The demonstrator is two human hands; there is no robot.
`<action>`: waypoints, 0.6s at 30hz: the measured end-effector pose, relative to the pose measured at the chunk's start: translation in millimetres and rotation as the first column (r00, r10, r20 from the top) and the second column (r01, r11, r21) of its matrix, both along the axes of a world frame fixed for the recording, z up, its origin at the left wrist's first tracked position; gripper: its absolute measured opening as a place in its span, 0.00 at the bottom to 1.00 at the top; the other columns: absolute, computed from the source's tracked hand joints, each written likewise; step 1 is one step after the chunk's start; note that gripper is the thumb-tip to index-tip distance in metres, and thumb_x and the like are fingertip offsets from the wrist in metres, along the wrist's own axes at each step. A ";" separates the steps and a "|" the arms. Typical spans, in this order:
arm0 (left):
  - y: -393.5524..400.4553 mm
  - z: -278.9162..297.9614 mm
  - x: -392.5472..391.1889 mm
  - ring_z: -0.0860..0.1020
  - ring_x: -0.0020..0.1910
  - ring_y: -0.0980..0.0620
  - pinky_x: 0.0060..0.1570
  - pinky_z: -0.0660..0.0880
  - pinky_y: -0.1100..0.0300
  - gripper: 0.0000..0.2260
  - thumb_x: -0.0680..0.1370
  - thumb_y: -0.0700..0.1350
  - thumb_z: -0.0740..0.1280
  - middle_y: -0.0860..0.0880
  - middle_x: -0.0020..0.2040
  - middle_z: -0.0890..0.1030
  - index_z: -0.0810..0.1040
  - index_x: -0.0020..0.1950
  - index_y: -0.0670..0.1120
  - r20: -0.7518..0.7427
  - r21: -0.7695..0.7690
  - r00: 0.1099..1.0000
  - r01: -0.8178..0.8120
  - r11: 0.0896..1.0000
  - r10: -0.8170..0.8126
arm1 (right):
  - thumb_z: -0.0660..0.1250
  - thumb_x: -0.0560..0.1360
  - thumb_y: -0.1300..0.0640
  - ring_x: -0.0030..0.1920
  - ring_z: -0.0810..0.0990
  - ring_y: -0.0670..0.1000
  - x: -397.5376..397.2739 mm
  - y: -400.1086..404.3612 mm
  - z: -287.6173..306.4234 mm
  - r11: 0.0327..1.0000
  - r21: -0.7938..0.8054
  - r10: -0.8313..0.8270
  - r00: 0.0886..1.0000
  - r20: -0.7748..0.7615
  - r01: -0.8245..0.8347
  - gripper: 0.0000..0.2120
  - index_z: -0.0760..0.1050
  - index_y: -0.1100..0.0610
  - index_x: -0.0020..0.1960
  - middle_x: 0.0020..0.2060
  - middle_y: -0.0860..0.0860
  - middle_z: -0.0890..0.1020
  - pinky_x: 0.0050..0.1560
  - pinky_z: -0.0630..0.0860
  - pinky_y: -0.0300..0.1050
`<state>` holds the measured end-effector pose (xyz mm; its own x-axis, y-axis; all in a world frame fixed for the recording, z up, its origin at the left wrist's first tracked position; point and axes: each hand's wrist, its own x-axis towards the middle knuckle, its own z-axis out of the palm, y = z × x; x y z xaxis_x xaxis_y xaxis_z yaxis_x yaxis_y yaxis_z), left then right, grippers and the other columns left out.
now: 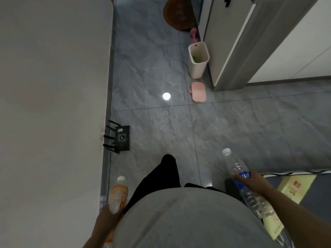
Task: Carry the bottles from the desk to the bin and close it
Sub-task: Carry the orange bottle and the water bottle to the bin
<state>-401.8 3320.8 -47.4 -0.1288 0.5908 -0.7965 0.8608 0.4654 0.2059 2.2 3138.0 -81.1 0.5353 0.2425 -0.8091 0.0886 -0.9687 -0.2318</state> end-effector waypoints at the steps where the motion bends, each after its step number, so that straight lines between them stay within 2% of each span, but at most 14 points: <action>1: 18.1 -0.7 7.8 0.74 0.41 0.45 0.42 0.69 0.57 0.11 0.72 0.49 0.71 0.38 0.49 0.80 0.74 0.45 0.44 -0.007 0.022 1.000 0.025 0.999 -0.025 | 0.70 0.70 0.43 0.57 0.77 0.63 4.0 9.8 -1.8 1.000 -0.028 0.001 1.000 -0.007 -0.002 0.35 0.70 0.68 0.64 0.57 0.67 0.78 0.58 0.73 0.53; 3: 56.9 -1.1 26.6 0.75 0.38 0.46 0.39 0.69 0.56 0.12 0.71 0.50 0.72 0.39 0.46 0.80 0.71 0.42 0.47 0.010 0.058 0.997 0.077 0.995 -0.078 | 0.70 0.69 0.42 0.59 0.76 0.64 10.0 27.4 -3.0 0.996 -0.083 -0.019 1.000 -0.024 0.017 0.38 0.67 0.69 0.67 0.60 0.67 0.76 0.57 0.73 0.52; 4: 77.7 -0.2 38.6 0.75 0.39 0.45 0.38 0.69 0.56 0.12 0.71 0.50 0.72 0.38 0.48 0.80 0.72 0.44 0.46 0.019 0.072 0.995 0.099 0.993 -0.100 | 0.70 0.69 0.42 0.59 0.76 0.64 12.2 35.4 -3.3 0.994 -0.102 -0.040 0.999 -0.034 0.036 0.39 0.66 0.69 0.67 0.61 0.67 0.75 0.57 0.73 0.52; 5: 98.4 -2.1 49.1 0.77 0.42 0.43 0.39 0.68 0.56 0.14 0.71 0.50 0.72 0.37 0.52 0.80 0.73 0.48 0.44 0.026 0.085 0.991 0.128 0.988 -0.130 | 0.71 0.69 0.42 0.59 0.76 0.64 14.2 42.5 -4.0 0.991 -0.120 -0.060 0.998 -0.037 0.055 0.39 0.65 0.69 0.67 0.61 0.67 0.75 0.57 0.73 0.53; 7: 141.7 -6.3 73.6 0.76 0.51 0.40 0.42 0.66 0.57 0.23 0.72 0.51 0.71 0.36 0.58 0.77 0.70 0.60 0.40 0.031 0.097 0.983 0.178 0.979 -0.182 | 0.71 0.69 0.43 0.60 0.75 0.65 22.3 56.3 -4.9 0.984 -0.157 -0.097 0.994 -0.042 0.090 0.39 0.65 0.70 0.68 0.62 0.67 0.74 0.59 0.72 0.55; 9: 180.9 -6.6 98.9 0.76 0.53 0.40 0.43 0.65 0.57 0.26 0.72 0.51 0.70 0.37 0.60 0.76 0.68 0.64 0.38 0.045 0.112 0.973 0.219 0.969 -0.225 | 0.70 0.70 0.43 0.61 0.75 0.64 34.6 68.8 -3.6 0.981 -0.172 -0.104 0.993 -0.060 0.093 0.37 0.67 0.69 0.67 0.62 0.67 0.75 0.60 0.72 0.54; 11: 211.4 -7.0 121.8 0.76 0.55 0.39 0.45 0.65 0.57 0.26 0.72 0.51 0.70 0.37 0.60 0.76 0.69 0.64 0.39 0.055 0.133 0.964 0.253 0.958 -0.262 | 0.70 0.71 0.44 0.59 0.77 0.63 42.9 83.5 1.1 0.980 -0.186 -0.082 0.994 -0.076 0.067 0.28 0.75 0.63 0.61 0.59 0.66 0.78 0.58 0.73 0.52; 13: 238.4 -10.9 143.4 0.76 0.53 0.40 0.43 0.66 0.58 0.24 0.72 0.51 0.70 0.38 0.60 0.77 0.70 0.64 0.41 0.074 0.145 0.955 0.273 0.951 -0.286 | 0.69 0.72 0.46 0.57 0.78 0.62 57.0 104.4 3.7 0.979 -0.203 -0.031 0.996 -0.089 0.012 0.12 0.78 0.50 0.53 0.58 0.65 0.78 0.55 0.74 0.50; 14: 250.5 -13.0 153.9 0.76 0.49 0.43 0.40 0.66 0.59 0.24 0.72 0.51 0.70 0.39 0.59 0.77 0.71 0.63 0.41 0.084 0.145 0.953 0.276 0.950 -0.290 | 0.69 0.72 0.46 0.54 0.79 0.61 67.2 115.9 1.5 0.981 -0.193 -0.051 0.995 -0.088 0.033 0.14 0.78 0.52 0.54 0.57 0.66 0.78 0.53 0.74 0.49; 15: 261.4 -15.4 163.3 0.75 0.46 0.46 0.37 0.66 0.60 0.23 0.72 0.51 0.70 0.38 0.59 0.77 0.71 0.63 0.42 0.089 0.142 0.951 0.283 0.949 -0.297 | 0.69 0.72 0.46 0.52 0.79 0.61 79.4 128.6 -0.3 0.979 -0.191 -0.086 0.993 -0.086 0.068 0.18 0.78 0.58 0.54 0.55 0.66 0.79 0.51 0.73 0.49; 17: 278.8 -18.4 179.3 0.75 0.47 0.46 0.40 0.67 0.59 0.25 0.73 0.51 0.70 0.38 0.59 0.77 0.69 0.65 0.41 0.072 0.118 0.956 0.273 0.955 -0.283 | 0.70 0.71 0.45 0.52 0.79 0.62 107.3 158.2 -7.9 0.979 -0.174 -0.119 0.992 -0.050 0.108 0.27 0.76 0.68 0.56 0.53 0.66 0.80 0.51 0.73 0.49; 18: 286.0 -19.3 186.0 0.76 0.50 0.44 0.43 0.67 0.58 0.26 0.73 0.51 0.70 0.39 0.59 0.77 0.68 0.65 0.41 0.056 0.110 0.959 0.270 0.956 -0.278 | 0.70 0.71 0.45 0.51 0.80 0.61 120.5 176.2 -8.3 0.983 -0.151 -0.113 0.993 -0.046 0.105 0.27 0.76 0.69 0.54 0.51 0.66 0.81 0.51 0.73 0.49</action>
